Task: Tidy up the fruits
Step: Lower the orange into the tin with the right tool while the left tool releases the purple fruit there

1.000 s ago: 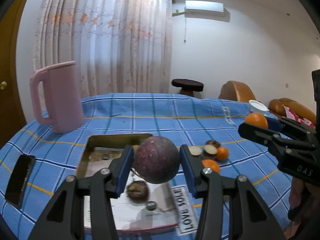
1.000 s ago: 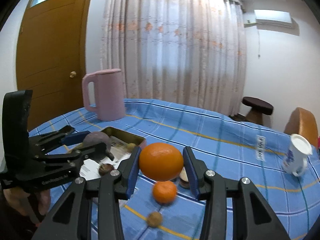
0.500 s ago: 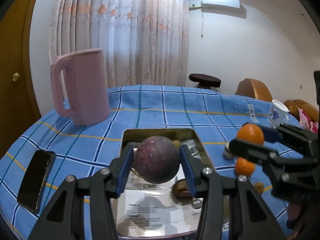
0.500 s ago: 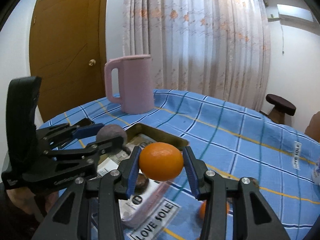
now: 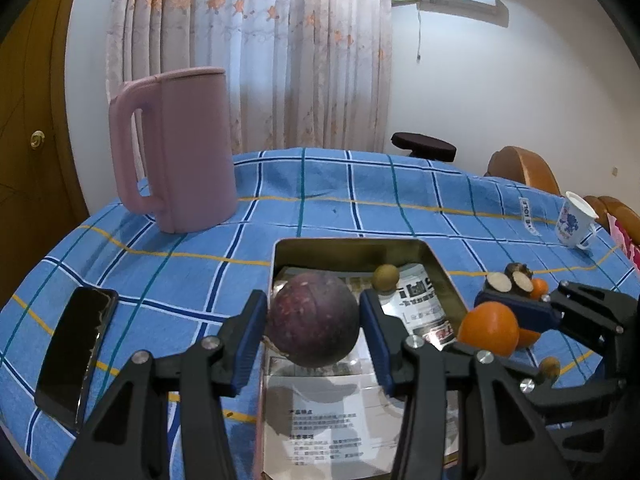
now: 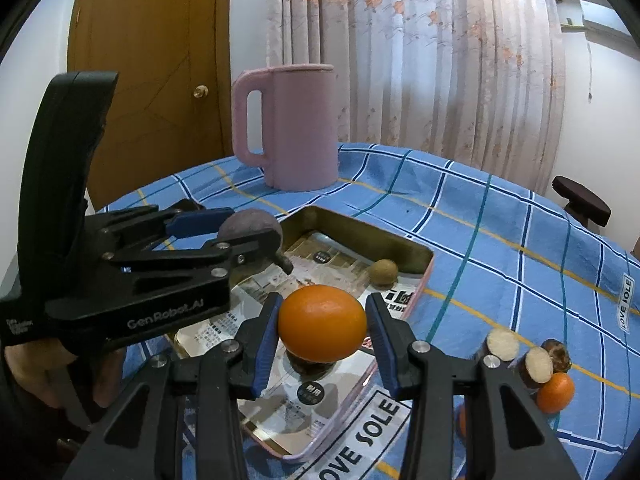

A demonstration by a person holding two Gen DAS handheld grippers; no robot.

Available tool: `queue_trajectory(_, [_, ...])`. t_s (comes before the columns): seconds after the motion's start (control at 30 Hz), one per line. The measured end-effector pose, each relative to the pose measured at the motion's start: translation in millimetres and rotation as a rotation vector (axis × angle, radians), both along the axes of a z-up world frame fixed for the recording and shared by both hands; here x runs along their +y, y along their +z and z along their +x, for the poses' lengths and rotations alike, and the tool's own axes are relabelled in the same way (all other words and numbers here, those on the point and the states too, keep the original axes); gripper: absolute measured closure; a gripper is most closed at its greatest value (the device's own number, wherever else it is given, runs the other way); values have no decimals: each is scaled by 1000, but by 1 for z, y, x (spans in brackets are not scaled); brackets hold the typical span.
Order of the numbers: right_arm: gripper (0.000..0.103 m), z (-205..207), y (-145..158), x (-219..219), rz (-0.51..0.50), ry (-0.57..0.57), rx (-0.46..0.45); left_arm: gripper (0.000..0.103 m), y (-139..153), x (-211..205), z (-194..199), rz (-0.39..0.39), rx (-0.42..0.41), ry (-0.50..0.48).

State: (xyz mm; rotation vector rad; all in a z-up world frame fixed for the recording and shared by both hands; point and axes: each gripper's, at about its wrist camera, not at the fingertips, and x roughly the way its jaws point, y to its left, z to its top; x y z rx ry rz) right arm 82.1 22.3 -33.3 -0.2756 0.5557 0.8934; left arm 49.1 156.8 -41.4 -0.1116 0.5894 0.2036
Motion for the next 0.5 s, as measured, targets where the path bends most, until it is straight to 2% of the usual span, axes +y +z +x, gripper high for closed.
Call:
queue_trajectory(0.27, [58,1,-11,12,-49,14,16,54,-11,2,4,-3,41,2])
queue_trajectory(0.5, [58,0,-19,20,-76,27,25,53,-10,-2,2,17,30,-15])
